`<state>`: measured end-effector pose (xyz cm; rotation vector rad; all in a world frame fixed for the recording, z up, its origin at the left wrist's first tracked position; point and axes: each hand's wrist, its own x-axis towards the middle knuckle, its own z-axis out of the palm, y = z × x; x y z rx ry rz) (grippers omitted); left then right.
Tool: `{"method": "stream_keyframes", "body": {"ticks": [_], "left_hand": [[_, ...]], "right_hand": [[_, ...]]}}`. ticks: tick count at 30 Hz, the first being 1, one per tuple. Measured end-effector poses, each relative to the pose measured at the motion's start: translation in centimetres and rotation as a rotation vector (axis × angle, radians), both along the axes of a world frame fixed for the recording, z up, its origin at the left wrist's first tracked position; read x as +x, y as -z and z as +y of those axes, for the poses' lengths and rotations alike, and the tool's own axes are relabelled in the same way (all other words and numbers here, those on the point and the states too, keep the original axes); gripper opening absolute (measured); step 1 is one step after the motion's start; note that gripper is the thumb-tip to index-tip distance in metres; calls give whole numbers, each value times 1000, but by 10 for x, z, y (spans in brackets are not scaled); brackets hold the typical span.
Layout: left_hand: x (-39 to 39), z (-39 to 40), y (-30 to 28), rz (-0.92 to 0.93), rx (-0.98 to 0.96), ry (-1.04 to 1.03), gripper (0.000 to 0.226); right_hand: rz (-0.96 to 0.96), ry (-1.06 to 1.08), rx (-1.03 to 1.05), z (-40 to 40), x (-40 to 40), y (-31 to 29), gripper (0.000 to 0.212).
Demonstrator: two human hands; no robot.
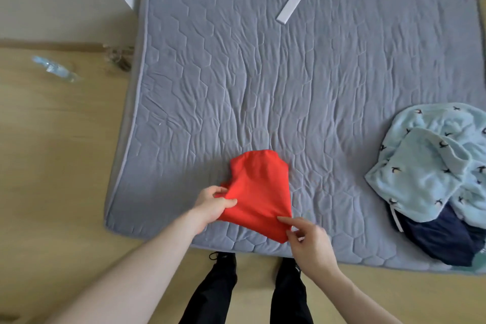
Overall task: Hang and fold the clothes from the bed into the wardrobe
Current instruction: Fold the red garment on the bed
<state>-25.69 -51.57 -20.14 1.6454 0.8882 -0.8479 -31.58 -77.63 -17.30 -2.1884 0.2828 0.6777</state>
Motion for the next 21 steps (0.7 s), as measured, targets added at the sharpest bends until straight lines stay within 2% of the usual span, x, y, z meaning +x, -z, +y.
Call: {"method": "stream_keyframes", "body": {"ticks": [2, 5, 7, 9, 10, 12, 14, 16, 19, 21], "left_hand": [[-14, -12, 10, -245, 226, 171, 33], [-51, -31, 11, -526, 319, 716, 29], [-73, -34, 16, -502, 270, 1139, 29], [-87, -29, 24, -340, 220, 1451, 46], [-89, -23, 28, -249, 210, 1523, 56], [-89, -13, 32, -120, 193, 1499, 68], [-83, -5, 32, -117, 200, 1416, 72], [-72, 0, 30, -208, 242, 1391, 73], [-53, 2, 13, -457, 262, 1460, 63], [-42, 4, -8, -702, 278, 1554, 54]], "right_hand": [[233, -142, -191, -13, -14, 30, 39], [545, -326, -320, -29, -29, 57, 37], [582, -269, -293, -32, -25, 66, 43], [546, -182, -254, -32, -14, 76, 49], [514, -163, -234, -29, -7, 81, 54], [424, -194, -213, -21, 7, 91, 68], [295, -268, -189, -8, 23, 99, 82], [179, -413, -159, 11, 39, 104, 96], [21, -660, -162, 41, 60, 104, 116], [-73, -767, -165, 55, 71, 100, 107]]}}
